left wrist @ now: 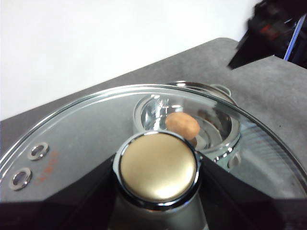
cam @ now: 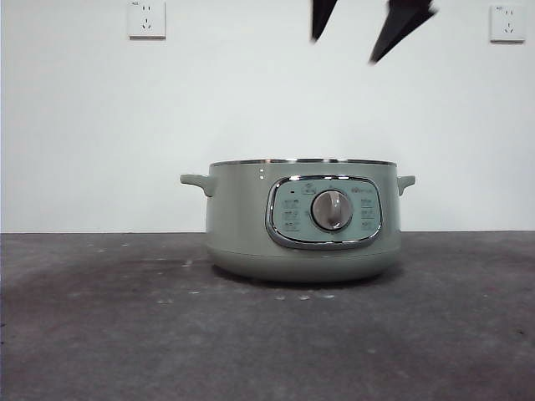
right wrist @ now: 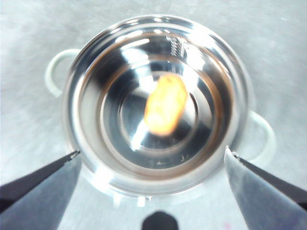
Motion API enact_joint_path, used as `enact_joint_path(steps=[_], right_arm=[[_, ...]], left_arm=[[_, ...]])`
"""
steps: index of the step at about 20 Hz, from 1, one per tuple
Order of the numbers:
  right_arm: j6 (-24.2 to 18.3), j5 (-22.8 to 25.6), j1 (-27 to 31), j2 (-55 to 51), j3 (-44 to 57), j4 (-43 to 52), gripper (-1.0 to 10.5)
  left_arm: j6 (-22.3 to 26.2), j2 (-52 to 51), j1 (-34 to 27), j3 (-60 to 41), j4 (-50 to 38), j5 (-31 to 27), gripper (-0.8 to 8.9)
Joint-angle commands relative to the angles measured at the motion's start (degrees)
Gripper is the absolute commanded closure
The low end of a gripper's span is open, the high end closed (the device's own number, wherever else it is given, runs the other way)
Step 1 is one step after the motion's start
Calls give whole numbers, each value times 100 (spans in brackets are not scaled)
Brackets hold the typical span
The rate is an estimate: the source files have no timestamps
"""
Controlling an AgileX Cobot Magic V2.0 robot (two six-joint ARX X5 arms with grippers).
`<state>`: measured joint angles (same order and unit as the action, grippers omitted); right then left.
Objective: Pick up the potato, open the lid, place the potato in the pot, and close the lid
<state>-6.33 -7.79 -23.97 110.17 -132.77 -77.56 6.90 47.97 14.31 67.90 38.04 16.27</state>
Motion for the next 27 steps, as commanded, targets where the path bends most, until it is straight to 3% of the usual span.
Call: enact_joint_path(steps=[1,3,11,15,21,27], right_arm=[[-81,-299,48,-422,103,-140,448],[-98,-592,122,-1012,466,-140,474],[-140,-564,116,-4129,3480,-4,479],[74,-374,116,-5737,4634,-37,479],[623,-319,116,-7228,5331,-127,479],[780,-264,116,-7597,5396,-133,479]], left_arm=[[17,184,79,59,-518,68,820],[17,485,326,59,-822,63,820],[-92,2079,1303,76,-2660,-11,820],[-94,3163,1506,472,-3058,-155,820],[-92,4752,1668,1884,-3023,-293,820],[-87,5633,1766,2347,-3206,-306,820]])
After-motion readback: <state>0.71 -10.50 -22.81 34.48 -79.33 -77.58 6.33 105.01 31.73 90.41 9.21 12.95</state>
